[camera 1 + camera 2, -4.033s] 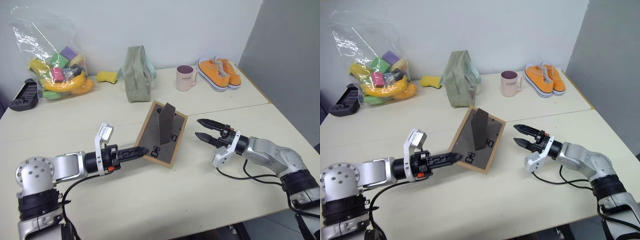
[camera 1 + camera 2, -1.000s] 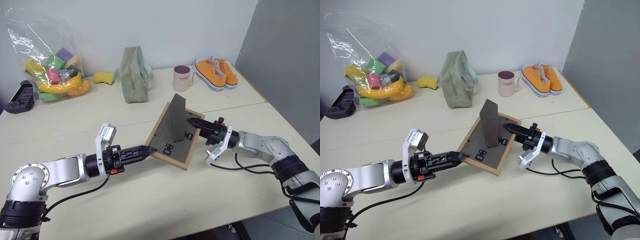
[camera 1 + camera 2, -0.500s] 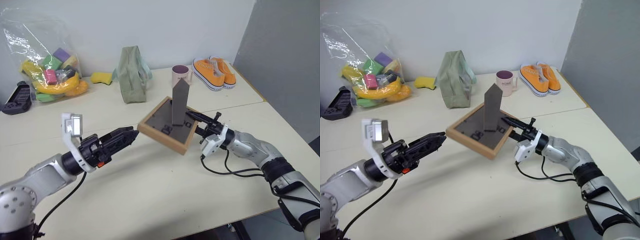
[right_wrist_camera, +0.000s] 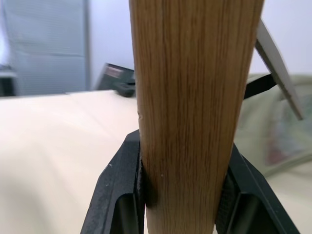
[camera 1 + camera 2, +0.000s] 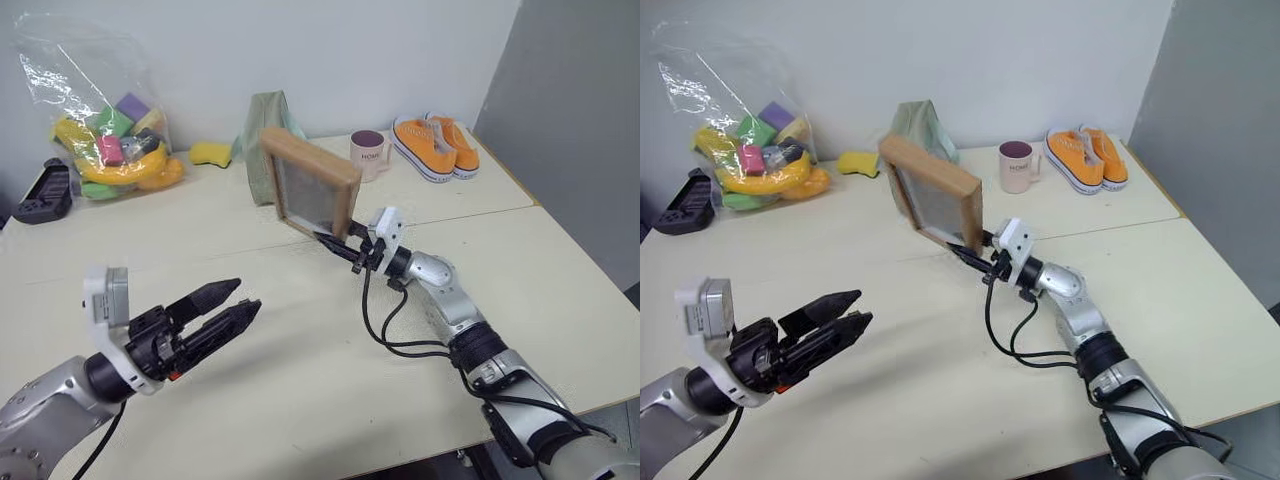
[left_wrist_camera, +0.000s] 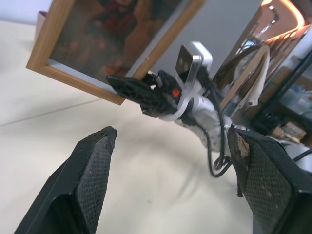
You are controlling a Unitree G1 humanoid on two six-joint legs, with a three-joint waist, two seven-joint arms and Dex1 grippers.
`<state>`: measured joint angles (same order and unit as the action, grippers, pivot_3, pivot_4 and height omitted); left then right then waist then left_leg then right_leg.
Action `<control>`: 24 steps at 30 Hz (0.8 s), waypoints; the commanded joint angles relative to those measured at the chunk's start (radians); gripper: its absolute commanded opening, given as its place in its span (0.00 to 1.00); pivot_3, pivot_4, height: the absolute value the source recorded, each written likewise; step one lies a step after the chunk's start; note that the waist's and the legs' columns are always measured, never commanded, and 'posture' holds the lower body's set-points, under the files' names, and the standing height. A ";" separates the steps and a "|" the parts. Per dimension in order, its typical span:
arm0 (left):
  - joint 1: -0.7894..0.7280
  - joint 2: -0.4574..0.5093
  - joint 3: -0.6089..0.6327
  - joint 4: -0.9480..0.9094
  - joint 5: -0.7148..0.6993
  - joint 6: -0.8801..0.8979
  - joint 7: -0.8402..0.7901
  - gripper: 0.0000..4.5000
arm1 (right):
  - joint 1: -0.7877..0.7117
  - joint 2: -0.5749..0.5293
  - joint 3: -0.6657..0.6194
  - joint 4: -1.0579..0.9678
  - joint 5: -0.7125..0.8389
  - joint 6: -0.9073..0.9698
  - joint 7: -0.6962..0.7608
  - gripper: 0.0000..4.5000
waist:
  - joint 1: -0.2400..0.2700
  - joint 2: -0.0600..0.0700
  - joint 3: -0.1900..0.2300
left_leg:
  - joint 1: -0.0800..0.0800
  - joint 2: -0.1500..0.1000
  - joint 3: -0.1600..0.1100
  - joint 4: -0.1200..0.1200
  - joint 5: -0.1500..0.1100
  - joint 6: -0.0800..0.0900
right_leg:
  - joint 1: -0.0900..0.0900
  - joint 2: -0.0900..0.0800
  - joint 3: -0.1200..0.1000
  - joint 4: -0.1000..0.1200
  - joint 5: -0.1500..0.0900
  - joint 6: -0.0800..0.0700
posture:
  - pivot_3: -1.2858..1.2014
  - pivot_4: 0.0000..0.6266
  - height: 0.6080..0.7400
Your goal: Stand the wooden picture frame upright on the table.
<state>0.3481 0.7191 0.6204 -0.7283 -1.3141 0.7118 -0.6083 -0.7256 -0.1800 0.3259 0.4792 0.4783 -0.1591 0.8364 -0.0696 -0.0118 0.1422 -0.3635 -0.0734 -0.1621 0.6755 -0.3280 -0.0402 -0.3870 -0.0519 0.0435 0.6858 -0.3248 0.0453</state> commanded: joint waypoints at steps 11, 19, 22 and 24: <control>0.074 0.011 0.058 -0.066 0.052 -0.082 -0.014 0.86 | 0.127 0.050 -0.056 -0.010 0.007 0.186 0.268 0.31 | 0.021 0.000 0.000 | 0.000 -0.001 0.000 0.000 0.000 0.000 | 0.000 -0.001 0.000 0.000 0.000 0.000 | 0.52 0.24 1.00; 0.086 0.033 0.074 -0.072 0.026 -0.076 -0.005 0.86 | 0.143 0.080 -0.089 0.102 -0.044 0.190 0.294 0.31 | 0.021 0.000 0.000 | 0.000 -0.001 0.000 -0.001 0.000 0.000 | 0.000 -0.001 0.000 0.000 0.000 0.000 | 0.52 0.24 1.00; 0.086 0.044 0.074 -0.072 0.016 -0.072 0.002 0.86 | 0.139 0.088 -0.112 0.130 -0.033 0.268 0.301 0.31 | 0.021 0.000 0.000 | 0.000 -0.001 0.000 -0.001 0.000 0.000 | 0.000 -0.001 0.000 0.000 0.000 0.000 | 0.52 0.24 1.00; 0.083 0.050 0.077 -0.069 0.006 -0.071 0.007 0.86 | 0.135 0.090 -0.127 0.138 -0.018 0.335 0.316 0.31 | 0.021 0.000 0.000 | 0.000 -0.001 0.000 -0.001 0.000 0.000 | 0.000 -0.001 0.000 0.000 0.000 0.000 | 0.52 0.24 1.00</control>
<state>0.4327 0.7558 0.6667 -0.7811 -1.2826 0.6480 -0.6081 -0.5756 -0.0977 0.2248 0.6198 0.4286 0.1159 1.1251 -0.0484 -0.0114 0.1424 -0.3629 -0.0747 -0.1626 0.6740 -0.3285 -0.0403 -0.3871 -0.0532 0.0431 0.6862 -0.3244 0.0457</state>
